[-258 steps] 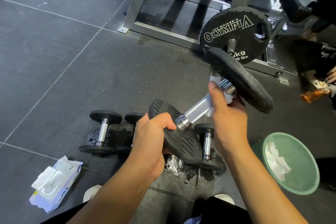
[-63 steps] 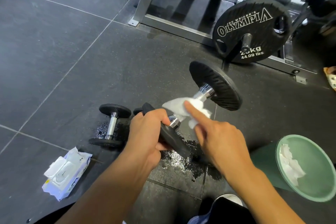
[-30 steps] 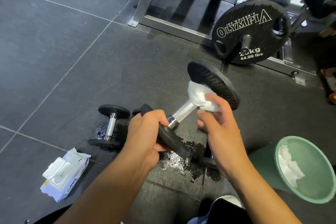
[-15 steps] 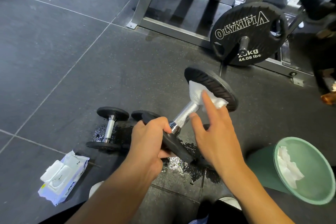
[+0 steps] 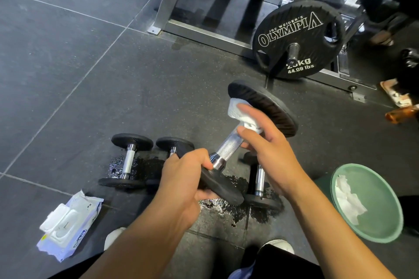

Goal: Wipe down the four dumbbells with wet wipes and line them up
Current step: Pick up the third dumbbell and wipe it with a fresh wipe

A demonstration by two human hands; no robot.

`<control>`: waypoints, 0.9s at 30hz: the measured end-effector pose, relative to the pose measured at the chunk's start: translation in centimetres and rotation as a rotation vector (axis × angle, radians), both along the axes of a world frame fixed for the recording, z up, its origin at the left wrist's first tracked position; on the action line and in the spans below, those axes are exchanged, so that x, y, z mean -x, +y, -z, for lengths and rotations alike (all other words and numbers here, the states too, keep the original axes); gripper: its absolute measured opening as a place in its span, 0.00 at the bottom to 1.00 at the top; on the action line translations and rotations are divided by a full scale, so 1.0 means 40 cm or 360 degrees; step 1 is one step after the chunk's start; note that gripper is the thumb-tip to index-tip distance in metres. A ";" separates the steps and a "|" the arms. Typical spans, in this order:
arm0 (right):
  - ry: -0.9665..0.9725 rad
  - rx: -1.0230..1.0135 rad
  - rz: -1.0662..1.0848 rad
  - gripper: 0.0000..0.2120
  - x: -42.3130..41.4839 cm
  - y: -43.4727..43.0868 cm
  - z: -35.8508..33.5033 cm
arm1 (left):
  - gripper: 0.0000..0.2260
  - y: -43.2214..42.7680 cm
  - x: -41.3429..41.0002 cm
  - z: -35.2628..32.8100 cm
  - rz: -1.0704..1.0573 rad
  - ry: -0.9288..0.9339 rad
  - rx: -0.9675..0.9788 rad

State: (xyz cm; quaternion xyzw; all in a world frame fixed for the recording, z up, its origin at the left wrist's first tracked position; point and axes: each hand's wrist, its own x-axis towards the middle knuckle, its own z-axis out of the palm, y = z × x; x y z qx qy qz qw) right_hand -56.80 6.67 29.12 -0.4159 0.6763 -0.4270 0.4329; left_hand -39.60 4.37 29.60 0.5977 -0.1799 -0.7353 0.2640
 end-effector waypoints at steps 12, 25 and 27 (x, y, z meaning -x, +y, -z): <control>0.0296 -0.0193 0.0293 0.08 -0.033 -0.023 0.016 | 0.24 0.031 0.027 -0.023 0.0022 -0.0208 0.0392; -0.0046 -0.0355 -0.0238 0.08 -0.095 0.014 0.016 | 0.16 0.002 0.003 0.005 0.0008 -0.0151 0.0367; -0.0056 -0.0423 -0.0365 0.09 -0.111 0.022 0.029 | 0.17 -0.001 -0.001 0.012 0.0010 -0.0145 0.0338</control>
